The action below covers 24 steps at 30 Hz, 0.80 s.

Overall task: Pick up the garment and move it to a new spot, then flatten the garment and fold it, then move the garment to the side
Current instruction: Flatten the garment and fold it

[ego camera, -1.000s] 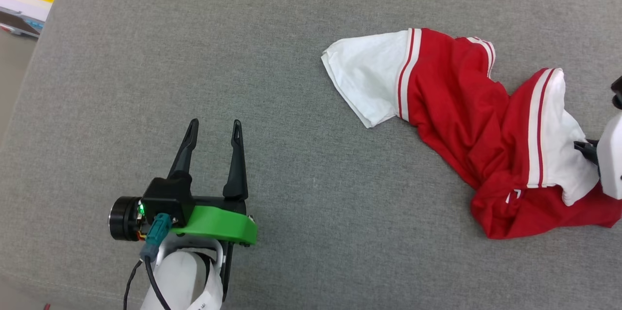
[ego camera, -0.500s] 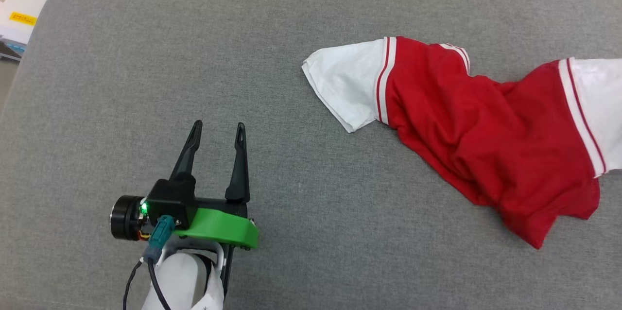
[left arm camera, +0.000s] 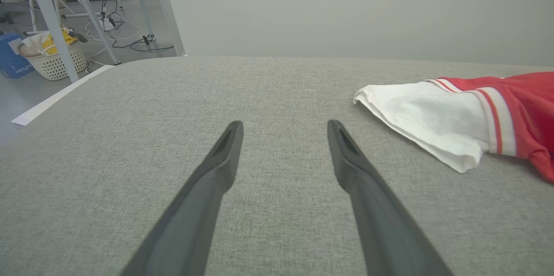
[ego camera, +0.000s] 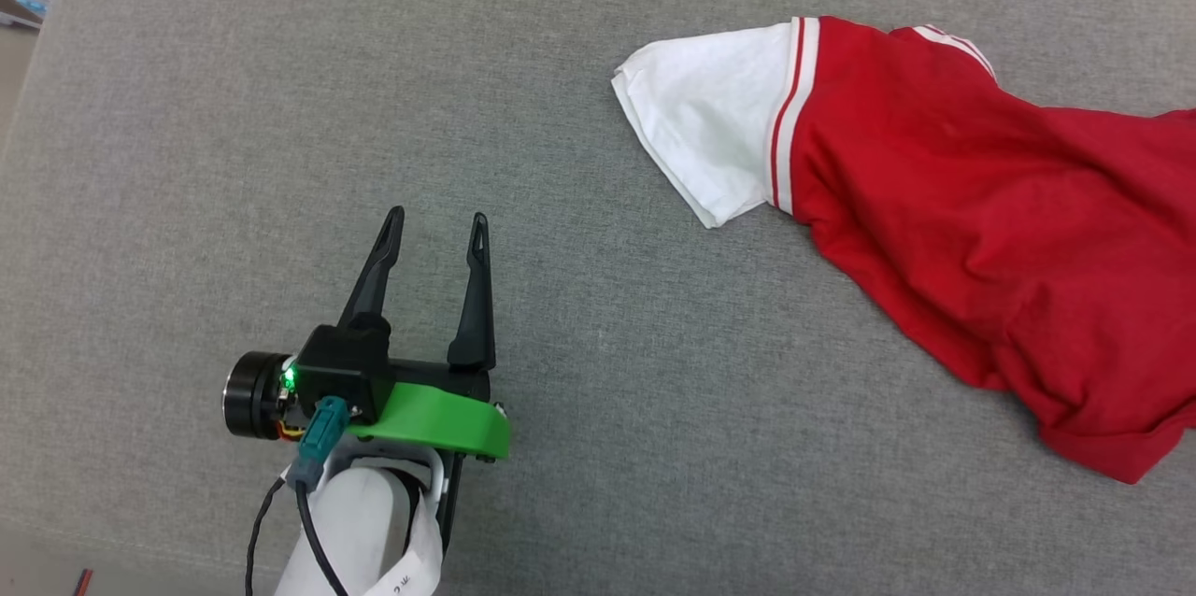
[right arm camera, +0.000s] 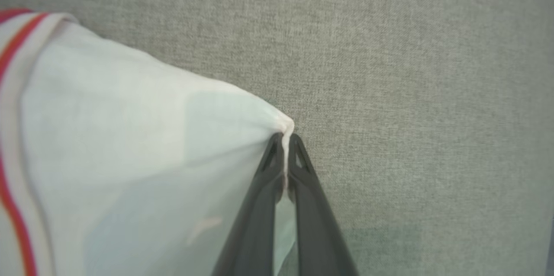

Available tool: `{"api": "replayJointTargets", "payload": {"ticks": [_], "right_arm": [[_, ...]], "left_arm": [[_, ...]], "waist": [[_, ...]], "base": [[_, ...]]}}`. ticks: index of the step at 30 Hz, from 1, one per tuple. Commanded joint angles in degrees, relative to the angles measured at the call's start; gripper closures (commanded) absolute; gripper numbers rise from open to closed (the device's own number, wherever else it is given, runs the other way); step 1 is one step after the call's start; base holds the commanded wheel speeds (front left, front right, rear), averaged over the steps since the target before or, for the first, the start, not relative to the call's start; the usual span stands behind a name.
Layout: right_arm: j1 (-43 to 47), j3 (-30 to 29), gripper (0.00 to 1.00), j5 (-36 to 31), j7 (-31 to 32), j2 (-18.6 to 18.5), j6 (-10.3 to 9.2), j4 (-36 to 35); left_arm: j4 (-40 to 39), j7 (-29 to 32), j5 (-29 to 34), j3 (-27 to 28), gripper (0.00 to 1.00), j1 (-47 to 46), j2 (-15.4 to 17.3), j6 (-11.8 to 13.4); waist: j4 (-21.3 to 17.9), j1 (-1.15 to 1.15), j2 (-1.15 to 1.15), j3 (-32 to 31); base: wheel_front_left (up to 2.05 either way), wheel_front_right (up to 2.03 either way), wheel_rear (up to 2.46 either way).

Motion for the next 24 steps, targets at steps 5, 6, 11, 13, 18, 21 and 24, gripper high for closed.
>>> {"api": "replayJointTargets", "payload": {"ticks": [5, 6, 11, 13, 18, 21, 24], "right_arm": [[-0.7, 0.0, 0.0, -1.1, -6.3, 3.0, -0.04, 1.9], [-0.6, -0.2, 0.0, -0.9, -7.9, 3.4, -0.04, 1.6], [0.5, -1.0, 0.0, -2.7, -19.6, 3.2, -0.04, -0.5], [1.2, -2.1, 0.0, -3.9, -24.7, 3.5, -0.04, -1.0], [3.6, -4.6, 0.0, -7.9, -34.2, 5.4, -0.04, -2.8], [5.6, -8.0, 0.0, -10.6, -37.3, 7.5, -0.04, -5.0], [8.9, -12.9, 0.0, -14.1, -38.3, 10.3, -0.04, -8.9]], "left_arm": [[0.4, -0.3, -0.3, 0.7, 0.0, -0.6, -0.2, 0.6], [0.5, -0.3, -0.2, 0.9, 0.0, -0.4, -0.2, 0.6], [0.8, -0.3, 0.0, 2.5, 0.0, 0.5, -0.2, -0.2], [0.8, -0.3, 0.2, 3.4, 0.0, 0.8, -0.2, -0.6], [0.9, -0.3, 1.2, 6.0, 0.0, 1.2, 0.1, -2.2], [1.0, -0.3, 1.9, 7.3, 0.0, 0.3, 1.1, -3.5], [1.3, -0.3, 2.0, 8.0, 0.0, -1.8, 2.4, -5.5]], "waist": [[0.1, 0.0, 0.0, -1.3], [-0.2, 0.0, 0.0, -1.9], [-1.6, 0.0, 0.0, -5.6], [-2.3, 0.0, 0.0, -6.9], [-4.1, 0.0, 0.0, -9.8], [-5.1, 0.0, 0.0, -11.1], [-5.8, 0.0, 0.0, -12.0]], "base": [[0.0, 0.0, 0.0], [0.0, 0.0, 0.0], [0.0, 0.0, 0.0], [0.0, 0.0, 0.0], [0.0, 0.0, 0.0], [0.0, 0.0, 0.0], [0.0, 0.0, 0.0]]}}
